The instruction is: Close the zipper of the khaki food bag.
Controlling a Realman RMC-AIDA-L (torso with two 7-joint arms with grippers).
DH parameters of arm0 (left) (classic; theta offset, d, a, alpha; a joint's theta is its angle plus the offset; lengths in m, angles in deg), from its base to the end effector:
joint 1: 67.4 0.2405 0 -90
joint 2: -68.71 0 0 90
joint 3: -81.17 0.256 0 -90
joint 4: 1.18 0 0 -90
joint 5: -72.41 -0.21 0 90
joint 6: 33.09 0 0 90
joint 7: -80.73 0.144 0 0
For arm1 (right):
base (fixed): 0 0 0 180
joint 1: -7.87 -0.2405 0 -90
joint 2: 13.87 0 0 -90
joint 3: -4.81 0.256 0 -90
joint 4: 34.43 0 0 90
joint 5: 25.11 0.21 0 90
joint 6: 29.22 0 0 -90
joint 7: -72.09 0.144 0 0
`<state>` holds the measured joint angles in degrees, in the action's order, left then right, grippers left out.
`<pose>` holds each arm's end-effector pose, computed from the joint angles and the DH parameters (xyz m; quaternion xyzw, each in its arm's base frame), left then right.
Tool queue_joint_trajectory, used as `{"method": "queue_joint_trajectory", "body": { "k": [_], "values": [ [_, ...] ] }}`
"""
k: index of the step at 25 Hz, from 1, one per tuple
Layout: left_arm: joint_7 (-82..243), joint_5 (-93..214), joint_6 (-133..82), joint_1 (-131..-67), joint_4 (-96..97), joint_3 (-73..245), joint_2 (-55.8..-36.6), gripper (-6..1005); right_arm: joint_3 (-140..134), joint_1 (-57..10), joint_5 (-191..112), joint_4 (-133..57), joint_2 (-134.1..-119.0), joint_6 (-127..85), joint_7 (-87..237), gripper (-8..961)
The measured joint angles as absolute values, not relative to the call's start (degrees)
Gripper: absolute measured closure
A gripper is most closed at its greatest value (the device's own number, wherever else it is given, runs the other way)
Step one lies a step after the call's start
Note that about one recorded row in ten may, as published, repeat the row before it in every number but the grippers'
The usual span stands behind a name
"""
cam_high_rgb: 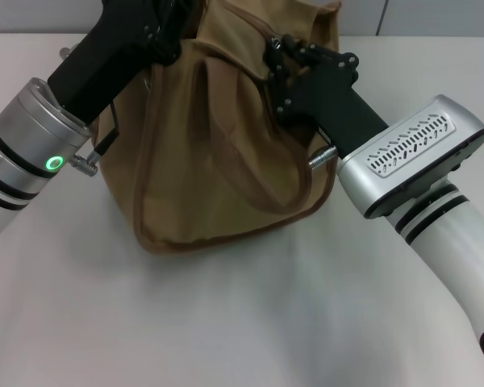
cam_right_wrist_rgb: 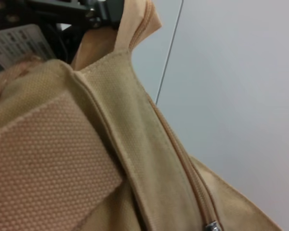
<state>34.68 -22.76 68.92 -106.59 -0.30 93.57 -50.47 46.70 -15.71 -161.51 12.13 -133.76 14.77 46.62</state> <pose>-0.1949 0.3329 -0.0069 -0.7507 -0.1276 -0.6015 0.2416 0.1650 0.3302 -0.1075 -0.8192 0.0528 0.2886 0.4928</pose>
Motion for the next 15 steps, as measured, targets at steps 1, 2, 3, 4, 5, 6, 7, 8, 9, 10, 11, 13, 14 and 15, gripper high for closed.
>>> {"method": "queue_joint_trajectory", "body": {
  "k": [1, 2, 3, 4, 5, 6, 7, 8, 9, 10, 11, 13, 14, 15],
  "values": [
    [34.68, -22.76, 68.92, -106.59, -0.30, 93.57, -50.47, 970, 46.70, -15.71, -161.51, 12.13, -133.76, 14.77, 46.62, 688],
    [34.68, -22.76, 68.92, -106.51, -0.30, 93.49, -50.47, 970, 46.68, -15.90, -161.51, 12.00, -133.75, 14.78, 46.71, 695],
    [34.68, -22.76, 68.92, -106.51, -0.30, 93.49, -50.47, 970, 46.68, -15.90, -161.51, 12.00, -133.75, 14.78, 46.71, 703],
    [34.68, -22.76, 68.92, -106.49, -0.30, 93.46, -50.47, 970, 46.67, -16.03, -161.51, 11.92, -133.75, 14.79, 46.74, 710],
    [34.68, -22.77, 68.92, -106.44, -0.31, 93.38, -50.47, 970, 46.66, -16.19, -161.51, 11.79, -133.75, 14.80, 46.80, 718],
    [34.68, -22.77, 68.92, -106.44, -0.31, 93.38, -50.47, 970, 46.66, -16.19, -161.51, 11.79, -133.75, 14.80, 46.80, 761],
    [34.68, -22.77, 68.92, -106.41, -0.30, 93.36, -50.47, 970, 46.64, -16.23, -161.51, 11.75, -133.75, 14.81, 46.81, 803],
    [34.68, -22.77, 68.92, -106.37, -0.30, 93.34, -50.47, 970, 46.62, -16.28, -161.51, 11.68, -133.75, 14.82, 46.81, 846],
    [34.68, -22.77, 68.92, -106.32, -0.30, 93.31, -50.47, 970, 46.60, -16.29, -161.51, 11.59, -133.75, 14.83, 46.82, 888],
    [34.68, -22.73, 68.93, -106.22, -0.30, 93.30, -50.47, 970, 46.57, -16.29, -161.51, 11.43, -133.75, 14.85, 46.83, 931],
    [34.68, -22.73, 68.93, -106.22, -0.30, 93.30, -50.47, 970, 46.57, -16.29, -161.51, 11.43, -133.75, 14.85, 46.83, 934],
    [34.68, -22.62, 68.93, -106.04, -0.30, 93.29, -50.47, 970, 46.56, -16.26, -161.51, 11.37, -133.75, 14.87, 46.87, 939],
    [34.68, -22.59, 68.93, -105.98, -0.30, 93.29, -50.47, 970, 46.56, -16.14, -161.51, 11.36, -133.76, 15.02, 46.90, 942],
    [34.68, -22.53, 68.98, -105.77, -0.30, 93.29, -50.47, 970, 46.57, -15.76, -161.52, 11.25, -133.75, 15.90, 46.92, 945]
  ]
}}
